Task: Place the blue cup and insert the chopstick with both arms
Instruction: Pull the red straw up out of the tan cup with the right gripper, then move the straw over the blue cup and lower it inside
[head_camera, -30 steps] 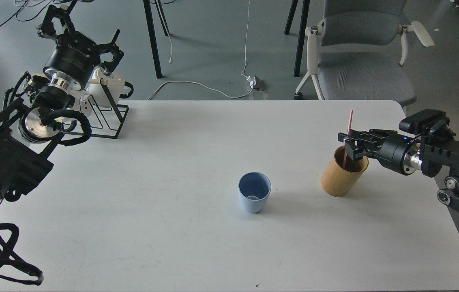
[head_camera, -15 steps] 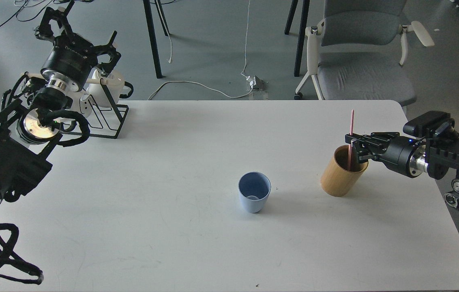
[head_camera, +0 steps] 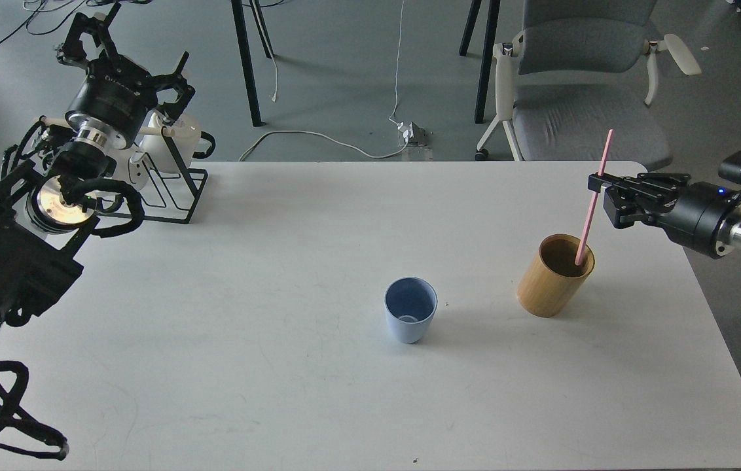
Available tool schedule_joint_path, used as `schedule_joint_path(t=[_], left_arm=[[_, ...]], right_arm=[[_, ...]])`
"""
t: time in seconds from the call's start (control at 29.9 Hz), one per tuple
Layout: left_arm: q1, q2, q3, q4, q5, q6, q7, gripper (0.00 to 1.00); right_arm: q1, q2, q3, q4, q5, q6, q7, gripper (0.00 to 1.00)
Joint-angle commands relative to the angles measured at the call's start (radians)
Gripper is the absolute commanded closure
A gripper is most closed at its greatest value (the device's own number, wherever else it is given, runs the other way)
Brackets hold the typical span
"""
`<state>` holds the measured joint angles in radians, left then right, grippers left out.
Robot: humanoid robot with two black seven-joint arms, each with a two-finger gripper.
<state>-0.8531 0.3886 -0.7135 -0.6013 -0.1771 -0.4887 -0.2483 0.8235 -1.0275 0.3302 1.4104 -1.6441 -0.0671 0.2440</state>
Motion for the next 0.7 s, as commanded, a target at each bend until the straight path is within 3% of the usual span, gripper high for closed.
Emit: schedule_joint_path(t=[0.0, 0.13, 0.23, 0.67], left_arm=[[0.000, 0.004, 0.005, 0.000, 0.001, 0.000, 0.001, 0.00], [0.002, 0.007, 0.006, 0.000, 0.002, 0.000, 0.003, 0.00], [0.002, 0.007, 0.008, -0.002, 0.005, 0.000, 0.008, 0.00], [0.002, 0.003, 0.006, 0.000, 0.005, 0.000, 0.001, 0.00]], right_arm=[[0.078, -0.025, 0.035, 0.027, 0.018, 0.004, 0.000, 0.99], [0.172, 0.015, 0.052, 0.035, 0.090, 0.003, 0.001, 0.99], [0.172, 0.125, 0.040, 0.064, 0.174, 0.004, -0.003, 0.99], [0.164, 0.378, -0.155, 0.021, 0.170, 0.006, -0.005, 0.99]])
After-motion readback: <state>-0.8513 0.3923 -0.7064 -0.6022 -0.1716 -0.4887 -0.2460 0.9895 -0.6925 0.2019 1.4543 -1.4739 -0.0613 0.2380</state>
